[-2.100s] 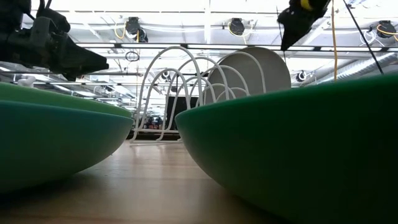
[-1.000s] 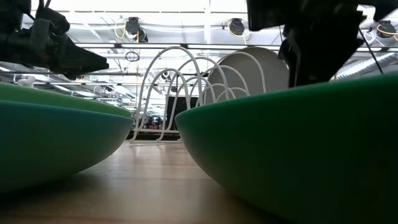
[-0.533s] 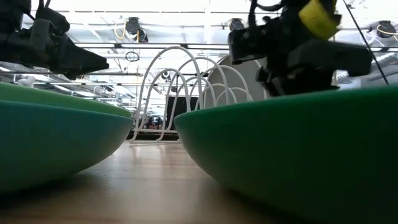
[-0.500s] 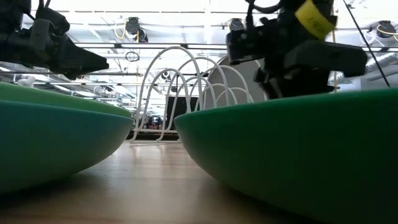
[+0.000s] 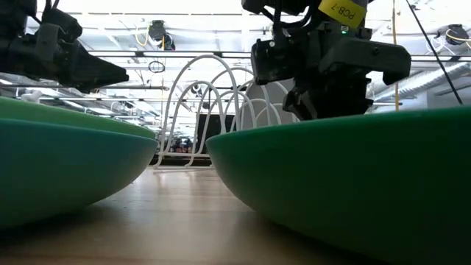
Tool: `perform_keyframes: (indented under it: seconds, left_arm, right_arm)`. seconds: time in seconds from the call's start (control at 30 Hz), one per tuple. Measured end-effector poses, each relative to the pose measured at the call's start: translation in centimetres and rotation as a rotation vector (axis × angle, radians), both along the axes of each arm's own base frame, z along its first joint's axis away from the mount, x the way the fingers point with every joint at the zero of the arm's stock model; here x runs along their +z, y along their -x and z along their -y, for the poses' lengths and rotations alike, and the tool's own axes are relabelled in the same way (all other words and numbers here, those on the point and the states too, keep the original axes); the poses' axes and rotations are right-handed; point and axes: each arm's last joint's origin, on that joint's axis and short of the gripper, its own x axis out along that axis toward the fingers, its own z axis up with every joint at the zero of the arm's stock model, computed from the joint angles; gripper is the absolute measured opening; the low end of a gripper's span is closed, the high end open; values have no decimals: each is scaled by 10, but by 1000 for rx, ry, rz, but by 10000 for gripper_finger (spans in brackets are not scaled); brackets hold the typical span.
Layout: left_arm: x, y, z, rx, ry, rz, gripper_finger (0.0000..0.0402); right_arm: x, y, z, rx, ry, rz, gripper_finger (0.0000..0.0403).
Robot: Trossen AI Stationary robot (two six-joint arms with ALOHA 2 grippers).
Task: Sort dishes
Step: Put the dark green plate into the dish rack
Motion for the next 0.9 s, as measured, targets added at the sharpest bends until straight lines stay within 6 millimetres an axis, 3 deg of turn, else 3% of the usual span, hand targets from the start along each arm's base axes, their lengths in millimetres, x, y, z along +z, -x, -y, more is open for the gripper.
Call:
perform_keyframes:
  seconds: [0.17,0.33,0.47,0.63,0.9]
  left_arm:
    - [0,0,0,0,-2,-1,141]
    - [0,0,0,0,-3,-1,141]
    - [0,0,0,0,-3,-1,141]
    - [0,0,0,0,-4,-1,141]
    - [0,0,0,0,-5,-1,141]
  right_arm:
    - [1,0,1,22,-6,1,16]
    - [2,-1,1,16,-5,-1,7]
    - [18,-4,1,12,34,-4,4]
    - [70,-2,6,-20,188,21,2]
    - [180,20,5,-163,605,183,1]
